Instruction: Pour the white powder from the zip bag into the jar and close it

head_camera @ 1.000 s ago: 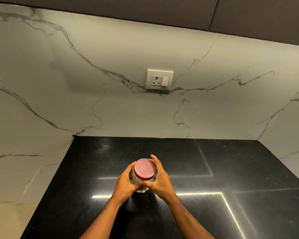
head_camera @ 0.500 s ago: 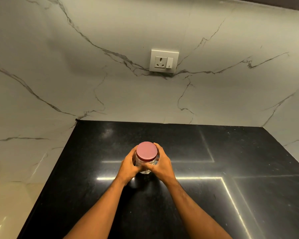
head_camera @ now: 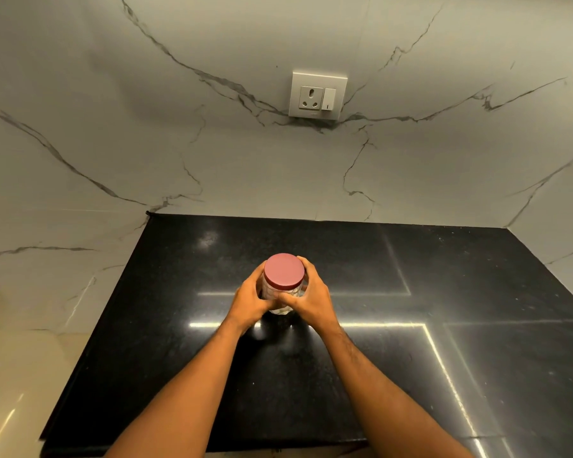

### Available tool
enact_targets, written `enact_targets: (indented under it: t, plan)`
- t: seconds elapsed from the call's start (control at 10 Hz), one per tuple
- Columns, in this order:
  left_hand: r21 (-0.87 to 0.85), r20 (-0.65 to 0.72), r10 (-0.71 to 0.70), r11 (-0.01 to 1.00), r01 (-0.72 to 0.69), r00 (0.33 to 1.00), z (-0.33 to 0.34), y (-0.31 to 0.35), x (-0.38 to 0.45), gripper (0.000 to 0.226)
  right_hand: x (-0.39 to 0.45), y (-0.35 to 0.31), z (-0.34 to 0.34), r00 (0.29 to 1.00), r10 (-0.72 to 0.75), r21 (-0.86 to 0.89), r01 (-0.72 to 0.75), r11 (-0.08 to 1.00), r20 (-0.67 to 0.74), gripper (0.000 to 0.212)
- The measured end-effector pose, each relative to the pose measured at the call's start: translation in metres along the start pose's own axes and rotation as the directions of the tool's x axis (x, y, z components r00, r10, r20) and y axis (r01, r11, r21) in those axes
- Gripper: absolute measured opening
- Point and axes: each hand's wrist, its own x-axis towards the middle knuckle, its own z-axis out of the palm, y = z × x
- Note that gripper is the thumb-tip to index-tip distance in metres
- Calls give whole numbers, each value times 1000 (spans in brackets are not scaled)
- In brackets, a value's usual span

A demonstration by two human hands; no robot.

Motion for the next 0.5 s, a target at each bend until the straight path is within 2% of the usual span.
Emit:
enact_targets:
  t: [0.3, 0.4, 0.5]
  plan:
    - [19, 14, -20, 1000, 20, 1000, -1, 3, 0, 95, 0, -3, -2, 999, 37, -17, -37, 999, 19, 90]
    - [27, 62, -21, 999, 20, 998, -5, 1, 1, 103, 3, -2, -6, 997, 42, -6, -42, 999, 61, 103]
    - [7, 107, -49, 999, 49, 993, -13, 1, 1, 120, 2, -7, -14, 996, 23, 23, -25, 999, 90, 115]
